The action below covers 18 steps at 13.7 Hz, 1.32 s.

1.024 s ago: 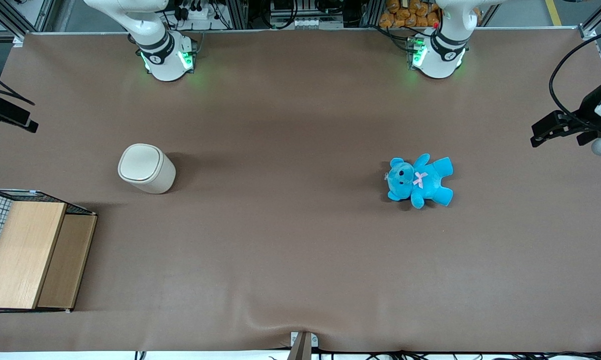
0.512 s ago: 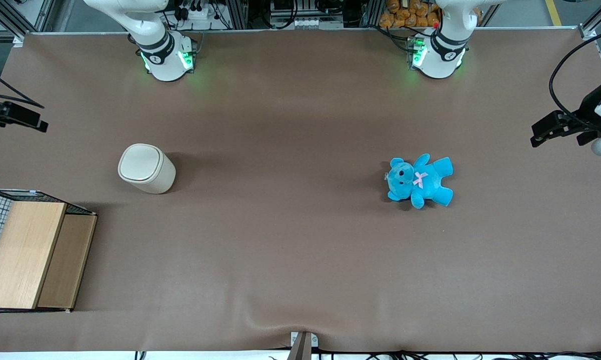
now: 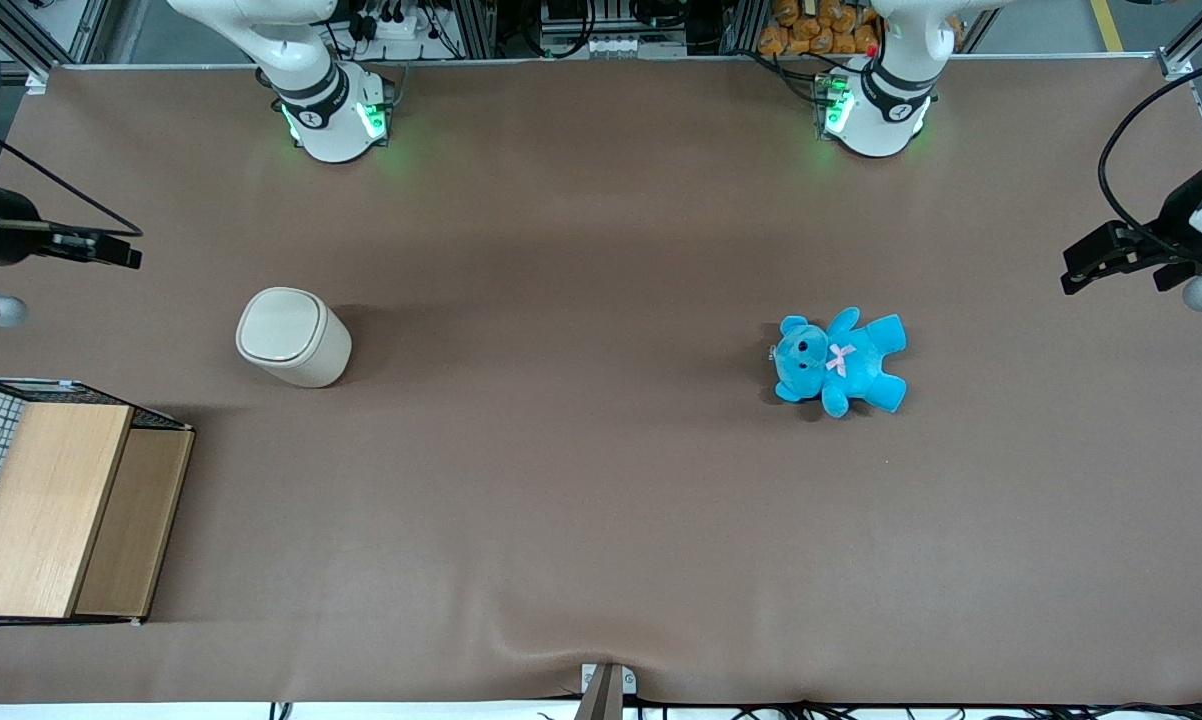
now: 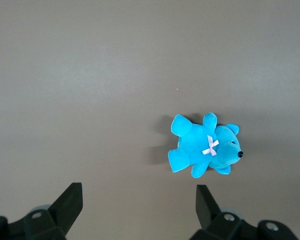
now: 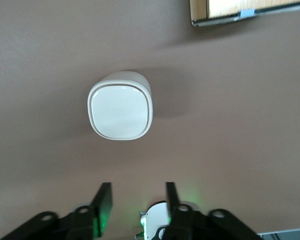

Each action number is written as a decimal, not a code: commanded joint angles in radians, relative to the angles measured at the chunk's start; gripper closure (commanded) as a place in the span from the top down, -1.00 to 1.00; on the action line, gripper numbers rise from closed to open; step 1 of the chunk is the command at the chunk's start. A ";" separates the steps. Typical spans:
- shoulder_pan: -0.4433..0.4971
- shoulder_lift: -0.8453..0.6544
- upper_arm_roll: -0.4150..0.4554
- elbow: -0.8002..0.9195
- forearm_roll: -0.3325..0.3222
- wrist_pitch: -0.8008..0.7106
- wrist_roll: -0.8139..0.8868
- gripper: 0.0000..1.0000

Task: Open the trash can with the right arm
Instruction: 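Move the right gripper down to the white trash can's lid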

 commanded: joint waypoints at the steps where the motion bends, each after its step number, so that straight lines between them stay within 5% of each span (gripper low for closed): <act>1: 0.012 -0.034 -0.001 -0.103 0.014 0.045 0.035 -1.00; 7: 0.013 -0.151 -0.001 -0.486 0.016 0.379 0.035 -1.00; 13: 0.016 -0.136 -0.001 -0.661 0.016 0.681 0.035 -1.00; 18: 0.016 -0.065 0.001 -0.675 0.016 0.781 0.038 -1.00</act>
